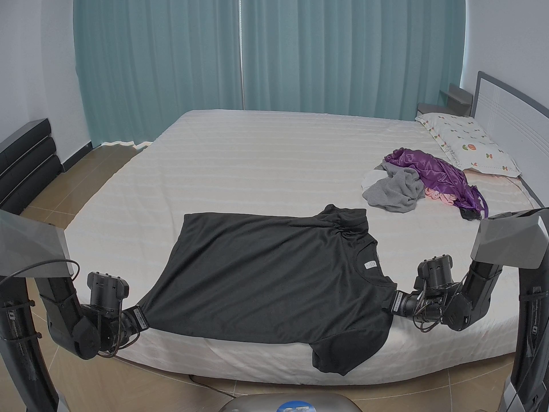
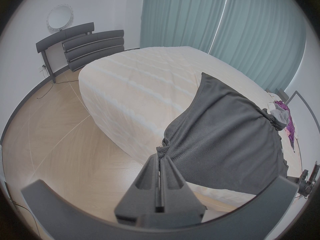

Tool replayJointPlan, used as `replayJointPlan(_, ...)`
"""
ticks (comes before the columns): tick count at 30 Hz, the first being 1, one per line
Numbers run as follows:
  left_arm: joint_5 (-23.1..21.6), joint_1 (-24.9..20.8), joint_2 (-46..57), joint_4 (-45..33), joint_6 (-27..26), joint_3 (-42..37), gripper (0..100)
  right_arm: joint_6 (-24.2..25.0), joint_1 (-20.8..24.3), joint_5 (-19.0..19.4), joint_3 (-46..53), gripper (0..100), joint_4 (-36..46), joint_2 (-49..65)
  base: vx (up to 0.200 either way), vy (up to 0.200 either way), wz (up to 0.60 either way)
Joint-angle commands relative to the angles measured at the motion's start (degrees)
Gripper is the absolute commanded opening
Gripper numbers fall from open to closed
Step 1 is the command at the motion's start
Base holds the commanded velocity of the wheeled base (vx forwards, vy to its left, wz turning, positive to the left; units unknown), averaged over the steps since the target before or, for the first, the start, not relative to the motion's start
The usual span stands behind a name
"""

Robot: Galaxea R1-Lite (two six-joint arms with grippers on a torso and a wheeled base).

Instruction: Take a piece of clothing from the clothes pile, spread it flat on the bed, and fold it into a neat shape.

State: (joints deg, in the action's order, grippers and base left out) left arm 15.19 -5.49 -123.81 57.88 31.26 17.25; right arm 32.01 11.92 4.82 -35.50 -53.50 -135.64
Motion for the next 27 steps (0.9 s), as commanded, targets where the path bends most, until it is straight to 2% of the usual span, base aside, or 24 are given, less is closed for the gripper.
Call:
replayJointPlan(1,0.02,-0.05,-1.17,-0.05,0.03,-0.02,0,-0.28,-1.29,-0.33,0.43,0,-0.2,-0.15,0.0,0.0,0.0)
replayJointPlan(11,0.1,-1.9,-4.78,0.04,0.12,-0.37,0,-3.1,-5.68,-0.24,1.13,0,-0.55,1.88,0.0,0.0,0.0)
replayJointPlan(20,-0.07,-2.25,-5.66,0.48,1.26,0.33,0,-3.01,-4.98,0.11,0.34,0,-0.64,1.08,0.0,0.0,0.0)
replayJointPlan(21,-0.07,-2.25,-5.74,0.48,1.44,0.42,0,-3.01,-4.98,0.19,0.34,100,-0.64,1.17,0.0,0.0,0.0)
replayJointPlan(22,-0.16,-2.34,-5.83,0.39,2.32,0.94,100,-2.74,-4.89,0.28,0.34,100,-0.9,1.08,0.0,0.0,0.0)
replayJointPlan(27,-0.6,-2.6,-6.18,0.39,4.78,2.09,100,-0.46,-4.19,0.99,0.96,100,-2.57,1.79,0.0,0.0,0.0)
